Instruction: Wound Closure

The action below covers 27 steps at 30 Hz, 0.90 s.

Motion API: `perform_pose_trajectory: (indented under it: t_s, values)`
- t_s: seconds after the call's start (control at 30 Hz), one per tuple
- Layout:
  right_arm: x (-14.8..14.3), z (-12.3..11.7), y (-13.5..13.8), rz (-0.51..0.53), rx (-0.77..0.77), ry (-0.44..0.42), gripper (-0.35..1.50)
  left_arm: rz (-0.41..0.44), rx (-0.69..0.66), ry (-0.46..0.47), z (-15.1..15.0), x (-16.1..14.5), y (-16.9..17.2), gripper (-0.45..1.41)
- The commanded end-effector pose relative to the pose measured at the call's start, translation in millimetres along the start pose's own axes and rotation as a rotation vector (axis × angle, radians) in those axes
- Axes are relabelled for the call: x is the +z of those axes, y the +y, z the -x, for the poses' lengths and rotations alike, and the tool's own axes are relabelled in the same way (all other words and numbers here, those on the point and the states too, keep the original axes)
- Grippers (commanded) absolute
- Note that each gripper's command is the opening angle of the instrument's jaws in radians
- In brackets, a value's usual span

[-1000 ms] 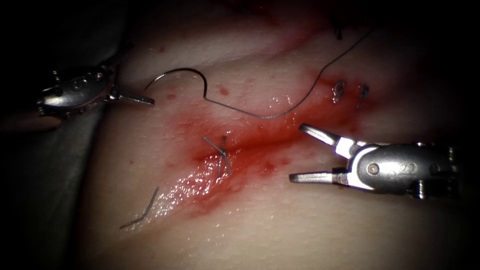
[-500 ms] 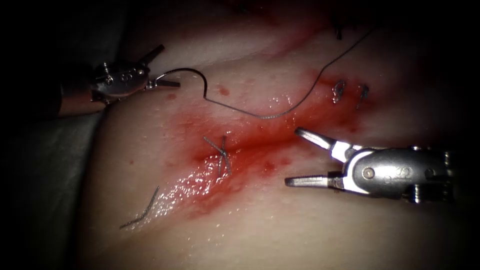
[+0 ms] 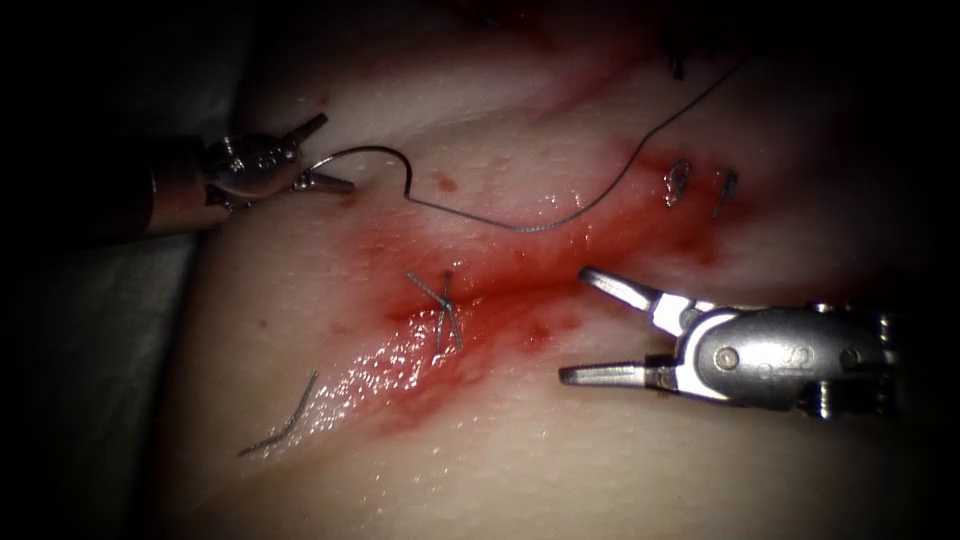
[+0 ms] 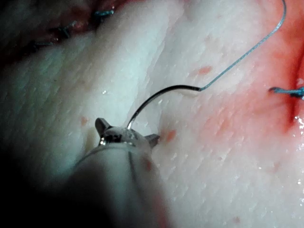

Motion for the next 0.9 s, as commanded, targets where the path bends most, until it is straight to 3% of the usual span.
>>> perform_pose_trajectory:
  t_s: [0.03, 0.23, 0.33, 0.47, 0.5, 0.57, 0.7, 0.9]
  values:
    - [0.9, 0.2, -0.6, -0.004, 0.000, 0.003, 1.45, 0.011, -0.020, -0.003, 0.1, 1.0, 0.1, 0.91]
    - [1.0, 0.1, -1.1, -0.009, 0.004, 0.004, 1.43, 0.071, -0.101, 0.040, 0.9, 1.7, -0.1, 0.79]
    - [1.0, 0.1, -1.1, -0.009, 0.004, 0.004, 1.41, 0.111, -0.162, 0.060, 1.0, 1.7, -0.1, 0.64]
    - [0.8, 0.0, -1.1, -0.011, 0.005, 0.005, 1.38, 0.180, -0.190, 0.088, 1.0, 1.6, -0.1, 0.20]
    - [0.5, -0.1, -1.0, -0.014, 0.006, 0.005, 1.33, 0.195, -0.196, 0.095, 0.8, 1.4, -0.2, -0.18]
    - [0.0, -0.2, -0.8, -0.018, 0.008, 0.006, 1.30, 0.193, -0.201, 0.119, 0.6, 1.2, -0.3, -0.43]
    - [-1.0, -0.5, -0.2, -0.020, 0.026, 0.011, 1.25, 0.140, -0.218, 0.196, -0.9, -0.2, -1.2, -0.45]
    - [-2.6, 0.0, 0.1, -0.012, 0.102, 0.015, 0.99, 0.019, -0.248, 0.311, -4.5, -2.8, -1.7, -0.45]
